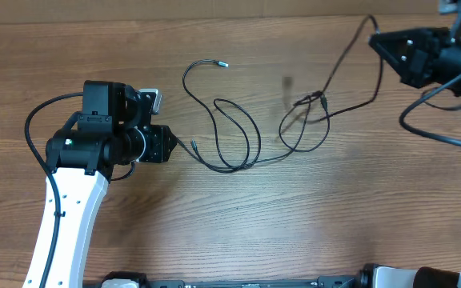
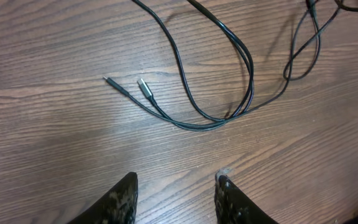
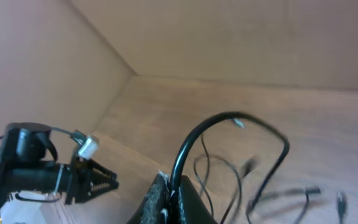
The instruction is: Untangle cables
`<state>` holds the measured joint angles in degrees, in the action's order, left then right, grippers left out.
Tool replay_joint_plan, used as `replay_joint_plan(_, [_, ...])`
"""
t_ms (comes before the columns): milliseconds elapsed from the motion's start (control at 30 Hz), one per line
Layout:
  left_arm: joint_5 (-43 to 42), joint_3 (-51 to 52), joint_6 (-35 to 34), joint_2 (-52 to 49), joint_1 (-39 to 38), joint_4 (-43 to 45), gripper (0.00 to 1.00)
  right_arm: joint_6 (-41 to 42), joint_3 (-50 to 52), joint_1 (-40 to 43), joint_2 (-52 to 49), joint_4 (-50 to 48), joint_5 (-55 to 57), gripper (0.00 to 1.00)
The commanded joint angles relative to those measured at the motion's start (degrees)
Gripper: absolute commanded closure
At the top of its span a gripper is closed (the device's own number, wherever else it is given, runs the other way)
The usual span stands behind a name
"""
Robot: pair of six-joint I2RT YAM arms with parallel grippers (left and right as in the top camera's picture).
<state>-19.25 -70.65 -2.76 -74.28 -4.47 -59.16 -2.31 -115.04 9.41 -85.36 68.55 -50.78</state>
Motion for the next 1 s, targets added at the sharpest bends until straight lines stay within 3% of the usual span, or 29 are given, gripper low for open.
replay_joint_plan(0, [0.13,-0.44,0.83,-0.31,-0.04,0.07,0.60,8.41,-0.50,-2.93,0.37,-6.75,-0.98,0.96])
replay_joint_plan(133, [0.13,-0.44,0.83,-0.31,-0.04,0.02,0.60,21.46,-0.50,-4.87,0.44,-23.69,-6.03,0.96])
replay_joint_plan(167, [0.13,-0.44,0.83,-0.31,-0.04,0.04,0.60,28.76,-0.50,-5.33,0.44,-34.69,-8.59,0.96])
replay_joint_plan(267, [0.15,-0.44,0.85,-0.31,-0.04,0.04,0.60,37.90,-0.50,-5.90,0.44,-48.59,-9.77,0.96])
replay_joint_plan(533, [0.15,-0.44,0.83,-0.31,-0.04,0.07,0.60,48.15,-0.50,-6.95,0.44,-68.96,-9.25,0.96])
replay_joint_plan(633, [0.13,-0.44,0.83,-0.31,-0.04,0.04,0.60,48.78,-0.50,-7.26,0.44,-67.19,-9.40,0.96])
replay_joint_plan(700, [0.13,-0.44,0.83,-0.31,-0.04,0.13,0.60,47.47,-0.48,-8.20,0.42,-60.67,-9.33,0.96])
replay_joint_plan(867, [0.04,-0.44,0.81,-0.31,-0.04,0.55,0.60,31.12,-0.48,-11.47,-0.50,-35.36,-6.58,0.96])
replay_joint_plan(967, [-1.20,-0.44,0.85,-0.31,-0.04,0.87,0.59,21.62,-0.48,-14.40,-2.25,-18.29,2.64,0.96])
